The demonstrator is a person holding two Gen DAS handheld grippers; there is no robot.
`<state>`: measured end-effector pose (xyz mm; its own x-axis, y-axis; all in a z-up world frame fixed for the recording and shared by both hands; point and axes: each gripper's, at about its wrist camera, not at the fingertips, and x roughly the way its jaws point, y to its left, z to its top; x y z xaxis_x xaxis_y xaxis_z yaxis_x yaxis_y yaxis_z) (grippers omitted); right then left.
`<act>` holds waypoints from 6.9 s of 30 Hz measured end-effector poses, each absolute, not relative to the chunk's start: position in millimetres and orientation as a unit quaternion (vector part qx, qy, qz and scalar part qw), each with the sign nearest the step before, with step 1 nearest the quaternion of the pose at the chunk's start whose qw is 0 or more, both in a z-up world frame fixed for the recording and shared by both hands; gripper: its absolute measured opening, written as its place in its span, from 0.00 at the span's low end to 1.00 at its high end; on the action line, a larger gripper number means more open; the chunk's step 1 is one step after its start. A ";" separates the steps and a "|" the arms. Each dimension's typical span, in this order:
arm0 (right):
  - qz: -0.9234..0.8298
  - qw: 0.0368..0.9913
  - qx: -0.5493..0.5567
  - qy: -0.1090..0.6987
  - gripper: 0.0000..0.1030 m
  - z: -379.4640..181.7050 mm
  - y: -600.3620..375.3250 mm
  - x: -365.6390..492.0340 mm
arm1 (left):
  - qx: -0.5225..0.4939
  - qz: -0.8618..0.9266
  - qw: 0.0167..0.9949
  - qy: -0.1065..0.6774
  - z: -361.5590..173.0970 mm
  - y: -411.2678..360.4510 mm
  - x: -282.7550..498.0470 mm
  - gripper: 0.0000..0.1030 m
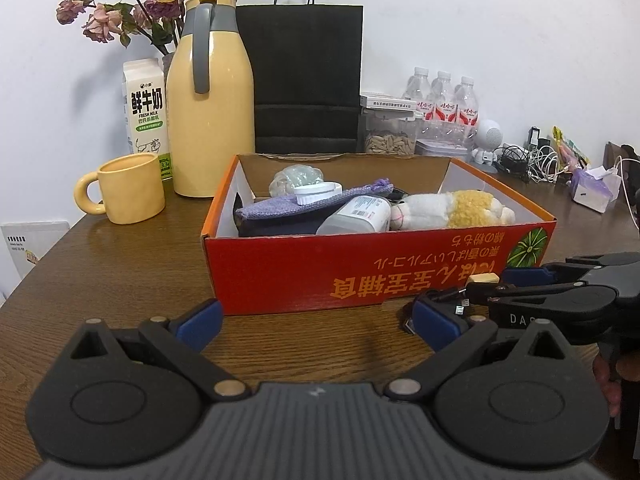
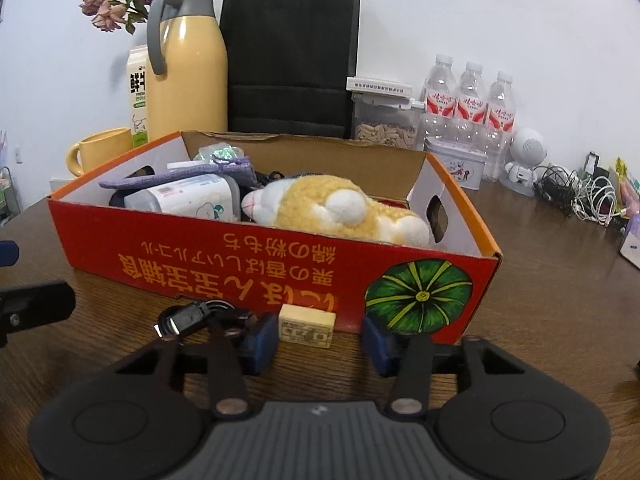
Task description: Organize objects
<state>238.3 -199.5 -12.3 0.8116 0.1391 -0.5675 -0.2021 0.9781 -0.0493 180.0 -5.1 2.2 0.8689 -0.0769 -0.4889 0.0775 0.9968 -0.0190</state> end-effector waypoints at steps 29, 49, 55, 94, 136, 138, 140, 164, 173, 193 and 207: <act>0.136 0.967 -0.030 0.214 0.29 13.1 -221.0 206.1 | 0.026 -0.063 0.951 0.300 -17.7 -46.2 205.2 1.00; 0.134 0.972 -0.027 0.191 0.28 16.6 -262.6 198.2 | 0.032 -0.031 0.939 0.342 -31.8 -102.4 251.1 1.00; 0.140 0.972 -0.028 0.184 0.28 18.0 -261.3 194.8 | 0.025 -0.025 0.937 0.346 -32.2 -104.4 253.7 1.00; 0.143 0.977 -0.035 0.154 0.28 28.5 -249.2 187.3 | -0.046 -0.034 0.973 0.222 31.5 -68.1 197.6 0.54; 0.124 0.971 -0.036 0.199 1.00 37.6 -223.2 327.0 | -0.033 0.023 0.979 0.202 50.3 -17.5 315.9 1.00; 0.122 0.972 -0.037 0.199 1.00 37.9 -222.7 326.1 | -0.033 0.020 0.979 0.201 51.1 -16.0 314.3 1.00; 0.123 0.972 -0.038 0.199 1.00 38.2 -222.6 325.9 | -0.034 0.018 0.979 0.201 52.7 -15.3 312.5 1.00; 0.126 0.973 -0.035 0.188 1.00 69.0 -215.5 232.2 | -0.019 0.029 0.971 0.237 59.1 10.8 201.9 1.00; 0.121 0.969 -0.033 0.212 1.00 59.7 -210.8 191.5 | -0.023 0.032 0.964 0.261 47.4 18.4 160.7 1.00; 0.113 0.967 -0.025 0.229 1.00 50.5 -212.4 157.7 | -0.027 0.034 0.959 0.281 37.1 13.4 132.1 1.00; 0.113 0.966 -0.025 0.229 1.00 49.3 -213.8 156.4 | -0.026 0.035 0.959 0.281 37.0 11.9 129.9 1.00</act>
